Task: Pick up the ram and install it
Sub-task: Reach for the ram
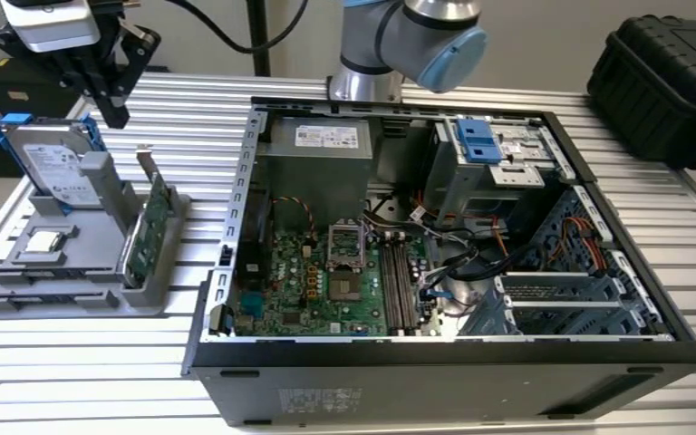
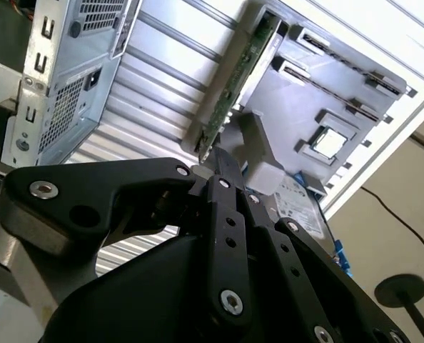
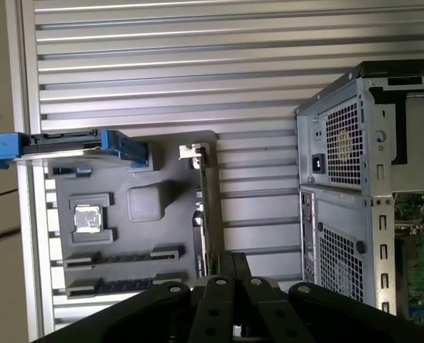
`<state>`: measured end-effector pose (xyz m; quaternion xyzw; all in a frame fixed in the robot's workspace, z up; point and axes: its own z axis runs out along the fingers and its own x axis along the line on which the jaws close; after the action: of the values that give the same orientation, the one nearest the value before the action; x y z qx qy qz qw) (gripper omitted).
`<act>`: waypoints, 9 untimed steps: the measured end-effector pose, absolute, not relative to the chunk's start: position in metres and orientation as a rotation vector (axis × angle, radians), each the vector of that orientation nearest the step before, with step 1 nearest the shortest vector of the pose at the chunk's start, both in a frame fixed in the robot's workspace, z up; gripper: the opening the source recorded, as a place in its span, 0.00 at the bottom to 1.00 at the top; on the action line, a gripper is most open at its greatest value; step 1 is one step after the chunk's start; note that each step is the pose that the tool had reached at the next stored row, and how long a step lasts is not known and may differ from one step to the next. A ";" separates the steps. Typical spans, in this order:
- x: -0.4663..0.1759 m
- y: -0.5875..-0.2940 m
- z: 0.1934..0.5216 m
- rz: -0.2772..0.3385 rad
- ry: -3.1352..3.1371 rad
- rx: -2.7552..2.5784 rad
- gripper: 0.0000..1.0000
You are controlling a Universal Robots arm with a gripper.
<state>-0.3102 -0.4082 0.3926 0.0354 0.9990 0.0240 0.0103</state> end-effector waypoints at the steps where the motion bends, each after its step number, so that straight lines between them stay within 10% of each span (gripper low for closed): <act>1: -0.312 -0.408 0.393 0.075 3.118 0.110 0.00; 9: -0.322 -0.409 0.393 0.075 3.118 0.110 0.00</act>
<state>-0.3216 -0.4095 0.3926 0.0354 0.9990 0.0240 0.0103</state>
